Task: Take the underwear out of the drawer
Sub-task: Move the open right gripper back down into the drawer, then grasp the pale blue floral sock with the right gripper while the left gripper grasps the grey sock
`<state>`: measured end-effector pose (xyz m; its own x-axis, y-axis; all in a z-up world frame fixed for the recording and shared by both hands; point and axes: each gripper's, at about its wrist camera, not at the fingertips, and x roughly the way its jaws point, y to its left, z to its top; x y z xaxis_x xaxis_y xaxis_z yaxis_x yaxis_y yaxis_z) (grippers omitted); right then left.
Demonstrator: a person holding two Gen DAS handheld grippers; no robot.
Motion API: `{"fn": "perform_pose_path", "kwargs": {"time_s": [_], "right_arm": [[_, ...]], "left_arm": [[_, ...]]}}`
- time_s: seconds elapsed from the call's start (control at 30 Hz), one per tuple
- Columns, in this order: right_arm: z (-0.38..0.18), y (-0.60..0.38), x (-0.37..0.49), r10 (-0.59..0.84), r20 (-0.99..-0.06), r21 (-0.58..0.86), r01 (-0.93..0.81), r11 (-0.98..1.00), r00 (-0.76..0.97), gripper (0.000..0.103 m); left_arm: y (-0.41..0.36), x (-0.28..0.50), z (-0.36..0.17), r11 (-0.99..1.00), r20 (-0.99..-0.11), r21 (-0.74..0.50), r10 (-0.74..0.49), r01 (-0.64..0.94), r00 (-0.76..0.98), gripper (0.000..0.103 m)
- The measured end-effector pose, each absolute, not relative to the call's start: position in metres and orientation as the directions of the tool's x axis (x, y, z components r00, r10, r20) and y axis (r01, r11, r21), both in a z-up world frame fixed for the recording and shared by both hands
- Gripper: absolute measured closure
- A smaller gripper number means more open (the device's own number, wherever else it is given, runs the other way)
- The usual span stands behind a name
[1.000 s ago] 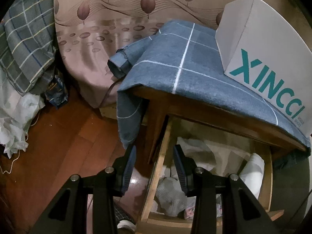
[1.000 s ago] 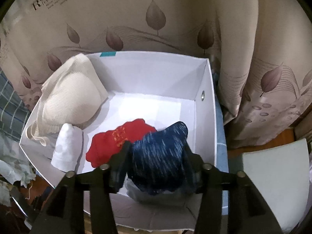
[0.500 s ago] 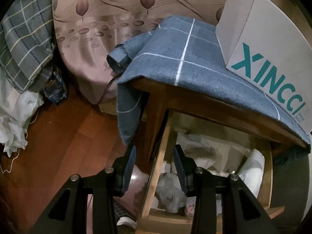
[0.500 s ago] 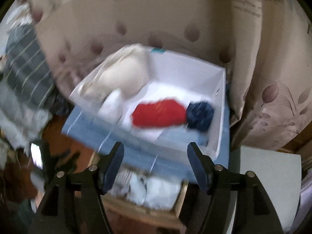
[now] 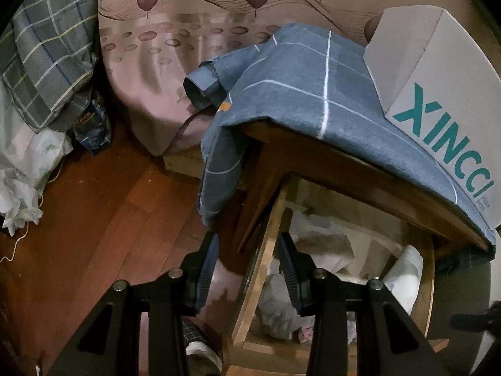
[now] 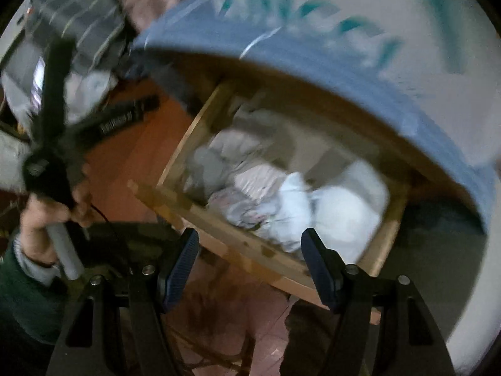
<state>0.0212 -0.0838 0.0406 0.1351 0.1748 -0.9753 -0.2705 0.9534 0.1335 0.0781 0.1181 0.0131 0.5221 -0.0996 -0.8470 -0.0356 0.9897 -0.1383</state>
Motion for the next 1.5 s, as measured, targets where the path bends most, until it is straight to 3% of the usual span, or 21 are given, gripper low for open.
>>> {"fn": "perform_pose_path", "kwargs": {"time_s": [0.43,0.63,0.83,0.93,1.07,1.2,1.5], "right_arm": [[-0.076,-0.033,0.086,0.127,-0.977,0.184,-0.374,0.909,-0.172,0.038],[-0.108,-0.027,0.095,0.142,-0.947,0.248,-0.375,0.893,-0.288,0.037],[-0.135,-0.032,0.096,0.062,-0.943,0.191,-0.379,0.905,-0.328,0.039],[-0.148,-0.034,0.092,0.049,-0.936,0.189,-0.381,0.905,-0.349,0.046],[-0.157,-0.033,0.091,0.015,-0.934,0.166,-0.397,0.903,-0.356,0.049],[-0.156,-0.037,0.086,-0.036,-0.943,0.114,-0.425,0.898,-0.330,0.065],[-0.140,-0.084,0.072,-0.021,-0.967,0.062,-0.316,0.947,-0.253,0.074]], "left_arm": [[0.152,0.077,0.011,0.979,-0.857,-0.169,-0.088,-0.116,0.508,0.063],[0.149,0.076,0.008,0.979,-0.864,-0.188,-0.127,-0.079,0.488,0.063],[0.141,0.076,0.004,0.982,-0.871,-0.186,-0.148,-0.037,0.468,0.063],[0.136,0.077,0.001,0.983,-0.879,-0.183,-0.155,-0.018,0.450,0.062],[0.130,0.078,-0.002,0.986,-0.886,-0.170,-0.152,-0.001,0.438,0.062],[0.125,0.081,-0.009,0.983,-0.898,-0.183,-0.169,0.005,0.407,0.062],[0.096,0.082,-0.025,0.979,-0.924,-0.191,-0.202,0.066,0.323,0.062]]}}
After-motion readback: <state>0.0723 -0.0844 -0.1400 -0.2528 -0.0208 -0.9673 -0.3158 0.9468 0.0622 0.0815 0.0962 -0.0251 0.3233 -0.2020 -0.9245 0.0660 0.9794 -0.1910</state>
